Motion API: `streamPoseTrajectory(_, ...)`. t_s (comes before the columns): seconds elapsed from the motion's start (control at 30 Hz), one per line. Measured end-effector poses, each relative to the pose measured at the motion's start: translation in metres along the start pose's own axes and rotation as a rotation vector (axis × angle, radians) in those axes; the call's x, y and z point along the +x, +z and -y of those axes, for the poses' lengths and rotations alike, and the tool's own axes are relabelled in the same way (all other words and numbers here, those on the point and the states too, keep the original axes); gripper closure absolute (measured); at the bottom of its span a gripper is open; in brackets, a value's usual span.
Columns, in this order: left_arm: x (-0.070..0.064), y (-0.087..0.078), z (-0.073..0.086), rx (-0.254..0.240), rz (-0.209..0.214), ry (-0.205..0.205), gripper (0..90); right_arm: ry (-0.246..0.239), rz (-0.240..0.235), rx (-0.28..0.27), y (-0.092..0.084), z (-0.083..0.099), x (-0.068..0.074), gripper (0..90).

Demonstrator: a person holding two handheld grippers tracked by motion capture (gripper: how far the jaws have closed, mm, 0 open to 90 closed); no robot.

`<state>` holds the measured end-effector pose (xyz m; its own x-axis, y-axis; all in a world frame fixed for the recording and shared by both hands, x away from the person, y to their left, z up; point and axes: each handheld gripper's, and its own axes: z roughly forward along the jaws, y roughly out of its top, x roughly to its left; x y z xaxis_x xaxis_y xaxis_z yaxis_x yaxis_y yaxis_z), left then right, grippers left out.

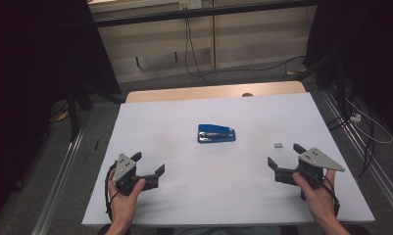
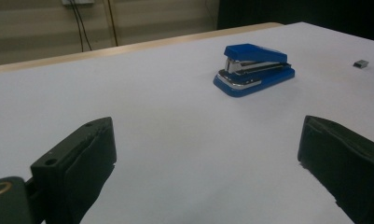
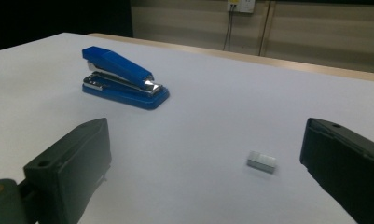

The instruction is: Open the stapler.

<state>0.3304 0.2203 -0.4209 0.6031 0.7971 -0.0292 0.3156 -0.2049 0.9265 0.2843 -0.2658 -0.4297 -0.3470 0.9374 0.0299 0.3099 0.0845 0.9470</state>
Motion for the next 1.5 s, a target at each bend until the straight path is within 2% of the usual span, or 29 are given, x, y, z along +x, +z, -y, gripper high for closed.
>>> streamPoseTrajectory(0.03, 0.0, 0.0, 0.0, 0.0, 0.0, 0.0, 6.0, 0.0, 0.0, 0.0, 0.0, 0.0, 0.0, 1.6)
streamPoseTrajectory(0.07, -0.001, 0.002, 0.0, 0.001, 0.005, 0.0, 6.0, -0.026, -0.012, 0.006, 0.004, -0.001, 0.003, 1.7)
streamPoseTrajectory(0.3, -0.006, 0.005, -0.003, 0.004, 0.026, 0.024, 6.0, -0.029, -0.059, 0.03, 0.013, -0.003, 0.011, 2.7)
streamPoseTrajectory(0.43, -0.009, 0.01, -0.006, 0.011, 0.036, 0.026, 6.3, -0.021, -0.063, 0.026, 0.015, -0.006, 0.014, 2.7)
streamPoseTrajectory(0.5, -0.01, 0.013, -0.007, 0.017, 0.04, 0.024, 6.4, -0.032, -0.065, 0.017, 0.016, -0.008, 0.016, 2.5)
streamPoseTrajectory(0.53, -0.012, 0.017, -0.009, 0.016, 0.059, 0.018, 6.4, -0.034, -0.075, 0.02, 0.017, -0.009, 0.017, 2.4)
streamPoseTrajectory(0.57, -0.012, 0.017, -0.009, 0.016, 0.059, 0.018, 6.5, -0.04, -0.089, 0.023, 0.018, -0.009, 0.018, 2.1)
streamPoseTrajectory(0.63, -0.012, 0.026, -0.013, 0.014, 0.118, 0.003, 6.6, -0.039, -0.106, 0.03, 0.023, -0.009, 0.019, 2.0)
streamPoseTrajectory(0.67, -0.012, 0.026, -0.013, 0.014, 0.118, 0.003, 6.4, -0.039, -0.106, 0.03, 0.023, -0.009, 0.019, 2.0)
streamPoseTrajectory(0.7, -0.014, 0.033, -0.014, 0.028, 0.1, 0.033, 6.4, -0.039, -0.11, 0.03, 0.027, -0.009, 0.021, 3.0)
streamPoseTrajectory(0.73, -0.014, 0.036, -0.015, 0.036, 0.103, 0.047, 6.4, -0.045, -0.105, 0.034, 0.029, -0.009, 0.022, 3.1)
streamPoseTrajectory(0.8, -0.014, 0.039, -0.017, 0.04, 0.131, 0.022, 6.4, -0.049, -0.092, 0.037, 0.034, -0.01, 0.023, 4.7)
streamPoseTrajectory(0.93, -0.015, 0.041, -0.022, 0.059, 0.151, 0.034, 6.1, -0.052, -0.115, 0.022, 0.043, -0.015, 0.03, 3.7)
streamPoseTrajectory(0.97, -0.015, 0.041, -0.022, 0.059, 0.151, 0.034, 6.2, -0.049, -0.125, 0.021, 0.044, -0.016, 0.032, 3.6)
streamPoseTrajectory(1.03, -0.017, 0.045, -0.024, 0.051, 0.145, 0.06, 6.1, -0.035, -0.156, 0.034, 0.047, -0.016, 0.038, 2.2)
streamPoseTrajectory(1.2, -0.022, 0.058, -0.026, 0.07, 0.146, 0.095, 6.0, -0.056, -0.203, 0.025, 0.055, -0.017, 0.05, 3.1)
streamPoseTrajectory(1.3, -0.023, 0.062, -0.025, 0.075, 0.159, 0.074, 6.2, -0.066, -0.221, 0.022, 0.062, -0.019, 0.053, 3.6)
streamPoseTrajectory(1.5, -0.021, 0.069, -0.029, 0.06, 0.142, 0.08, 6.2, -0.079, -0.248, 0.033, 0.075, -0.023, 0.06, 4.1)
